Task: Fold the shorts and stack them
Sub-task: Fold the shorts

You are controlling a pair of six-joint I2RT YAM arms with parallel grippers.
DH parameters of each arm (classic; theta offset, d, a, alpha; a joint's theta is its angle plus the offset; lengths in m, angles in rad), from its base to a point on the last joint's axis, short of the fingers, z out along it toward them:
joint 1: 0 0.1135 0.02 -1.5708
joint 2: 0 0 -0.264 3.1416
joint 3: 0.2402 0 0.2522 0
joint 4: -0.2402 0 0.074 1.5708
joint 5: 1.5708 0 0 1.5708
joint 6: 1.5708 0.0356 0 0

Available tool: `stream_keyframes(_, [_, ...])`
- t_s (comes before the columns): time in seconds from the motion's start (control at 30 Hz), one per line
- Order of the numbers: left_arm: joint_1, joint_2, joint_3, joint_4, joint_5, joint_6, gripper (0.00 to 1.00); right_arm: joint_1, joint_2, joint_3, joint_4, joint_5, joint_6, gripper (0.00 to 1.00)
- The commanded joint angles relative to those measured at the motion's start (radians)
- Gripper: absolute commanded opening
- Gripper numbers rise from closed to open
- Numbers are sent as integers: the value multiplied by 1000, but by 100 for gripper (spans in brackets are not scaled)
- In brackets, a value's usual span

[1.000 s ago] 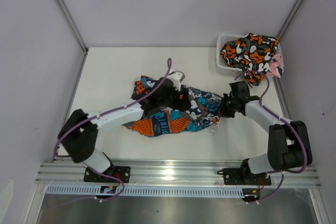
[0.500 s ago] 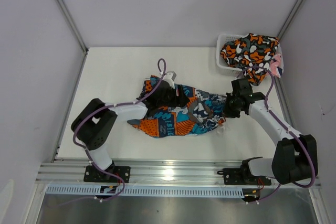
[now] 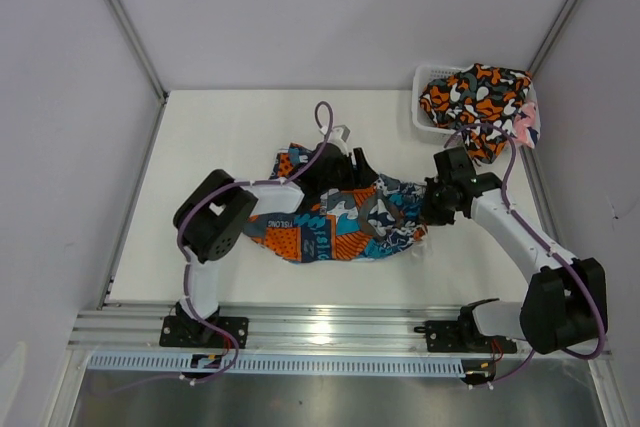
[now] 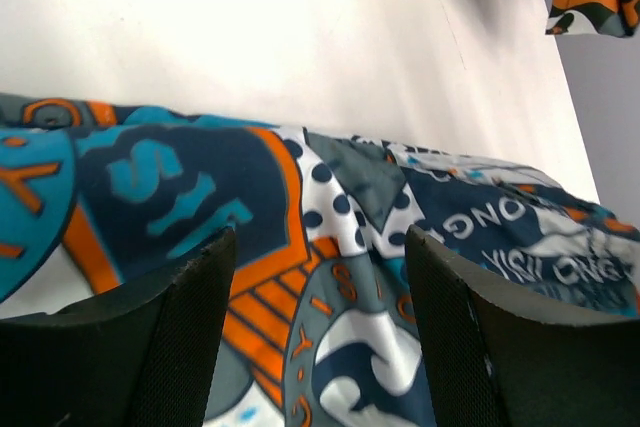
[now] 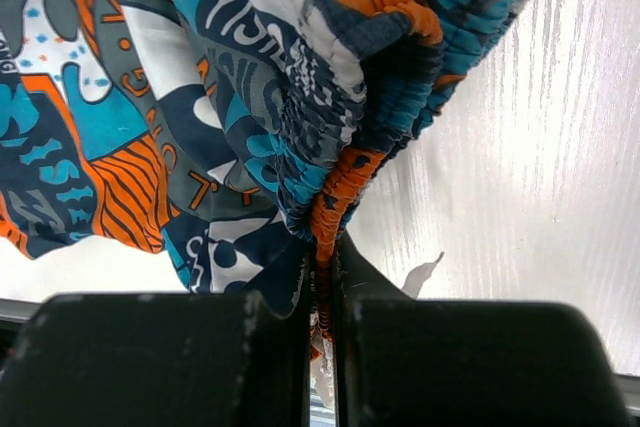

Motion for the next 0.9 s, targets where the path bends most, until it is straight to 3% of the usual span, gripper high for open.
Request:
stream_keyframes(0.0, [-23,56,80,13,-18,-25,71,17,-23,92,-37,17,-2,0])
stream_keyframes(0.57, [-47,219,180,-8,-58,-108,70,68,-88,258,-193,58,-35,0])
stream_keyframes(0.73, [-44,146,189,-27,-69,-96,72,68,-92,240,-215,77,-46,0])
stream_keyframes(0.87, [-29,48,233,-134,-32,-59,75,65,-85,223,-221,88,-48,0])
